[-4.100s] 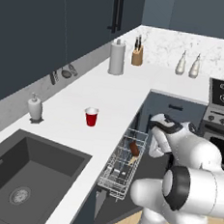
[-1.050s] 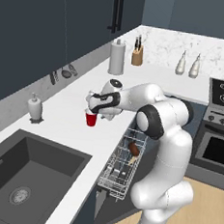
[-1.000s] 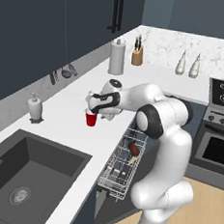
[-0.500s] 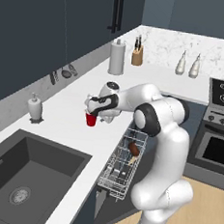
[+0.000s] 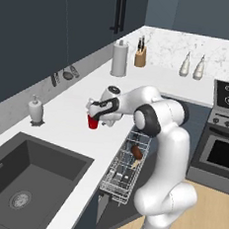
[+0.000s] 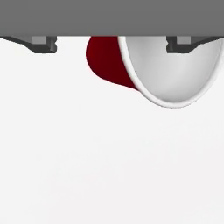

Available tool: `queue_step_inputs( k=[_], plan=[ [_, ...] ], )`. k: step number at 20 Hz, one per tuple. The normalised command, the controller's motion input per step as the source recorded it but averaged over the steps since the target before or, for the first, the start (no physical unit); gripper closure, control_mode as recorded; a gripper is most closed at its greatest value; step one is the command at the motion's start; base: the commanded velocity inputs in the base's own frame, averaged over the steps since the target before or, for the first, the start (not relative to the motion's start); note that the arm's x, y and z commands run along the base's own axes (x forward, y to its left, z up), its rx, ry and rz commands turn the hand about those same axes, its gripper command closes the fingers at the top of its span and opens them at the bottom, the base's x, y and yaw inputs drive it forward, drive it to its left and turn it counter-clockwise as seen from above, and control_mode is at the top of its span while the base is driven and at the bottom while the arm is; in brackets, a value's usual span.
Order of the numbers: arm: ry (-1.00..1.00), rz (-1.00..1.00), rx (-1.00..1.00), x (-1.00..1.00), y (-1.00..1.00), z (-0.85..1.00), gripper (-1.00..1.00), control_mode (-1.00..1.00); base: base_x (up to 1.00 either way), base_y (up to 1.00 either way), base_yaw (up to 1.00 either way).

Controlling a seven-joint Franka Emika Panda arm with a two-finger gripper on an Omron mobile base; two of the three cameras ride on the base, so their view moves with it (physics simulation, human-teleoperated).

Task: Pick up the cup and bowl from the counter, place them in the dishwasher, and close the dishwasher door.

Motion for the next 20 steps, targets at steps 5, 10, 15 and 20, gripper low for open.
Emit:
queue_step_inputs(
  k=[5, 10, 15, 20],
  plan=[
    [0.0, 0.0, 0.0, 0.08, 0.0, -0.18, 1.0, -1.0, 0.0, 0.0, 0.0],
    [0.01, 0.0, -0.01, -0.22, -0.02, -0.12, 1.0, -1.0, 0.0, 0.0, 0.0],
    [0.0, -0.07, 0.0, -0.66, -0.3, -0.09, 1.0, -1.0, 0.0, 0.0, 0.0],
    [-0.01, -0.18, 0.0, -0.95, -0.67, -0.01, 1.0, -1.0, 0.0, 0.0, 0.0]
  ],
)
